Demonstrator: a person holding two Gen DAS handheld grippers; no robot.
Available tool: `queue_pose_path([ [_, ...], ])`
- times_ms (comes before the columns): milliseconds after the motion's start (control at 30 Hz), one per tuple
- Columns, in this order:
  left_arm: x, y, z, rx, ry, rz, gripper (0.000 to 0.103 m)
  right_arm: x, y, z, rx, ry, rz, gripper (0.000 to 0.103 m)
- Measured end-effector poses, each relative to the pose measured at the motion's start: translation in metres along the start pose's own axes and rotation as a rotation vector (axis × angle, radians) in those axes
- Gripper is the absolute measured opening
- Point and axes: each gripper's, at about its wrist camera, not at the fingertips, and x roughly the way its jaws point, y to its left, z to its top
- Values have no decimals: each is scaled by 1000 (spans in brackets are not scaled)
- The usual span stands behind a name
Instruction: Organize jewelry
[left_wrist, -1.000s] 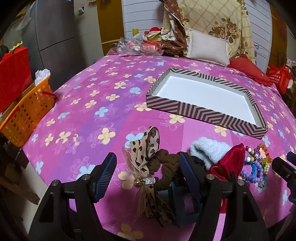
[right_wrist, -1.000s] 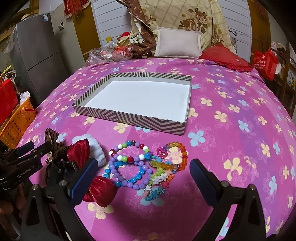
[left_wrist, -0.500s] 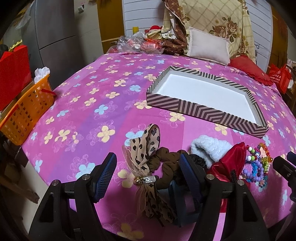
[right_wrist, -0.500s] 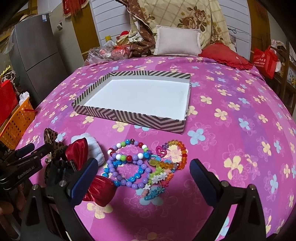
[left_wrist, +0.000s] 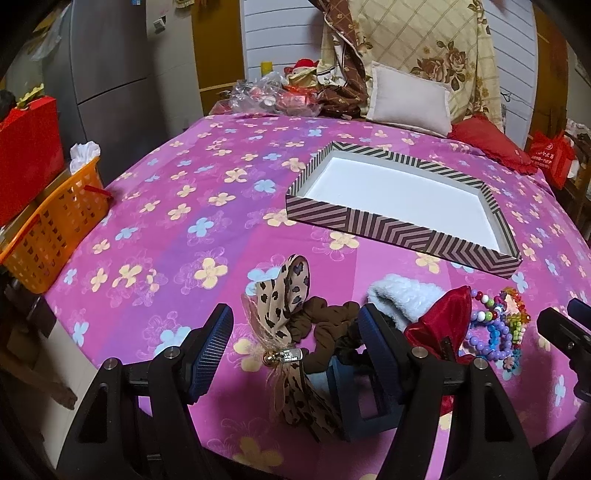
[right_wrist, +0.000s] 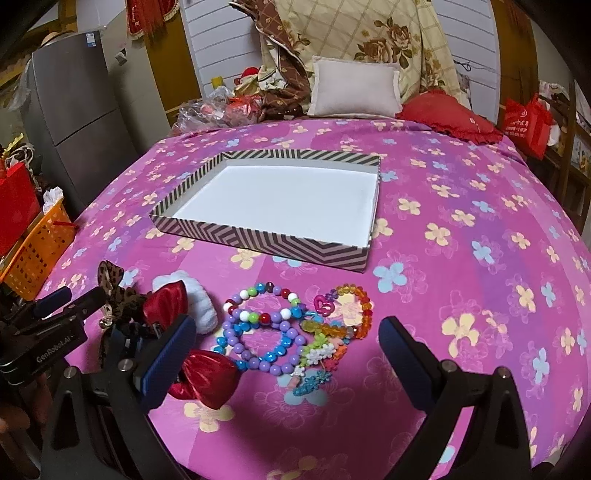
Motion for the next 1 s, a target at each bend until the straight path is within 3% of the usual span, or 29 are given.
queue_pose_path([
  [500,3,13,-6,-25,36,-6,71,10,17,-8,-45,58,97,101],
  [1000,9,16,-5,-19,49,-1,71,18,22,-9,-65,76,73,101],
])
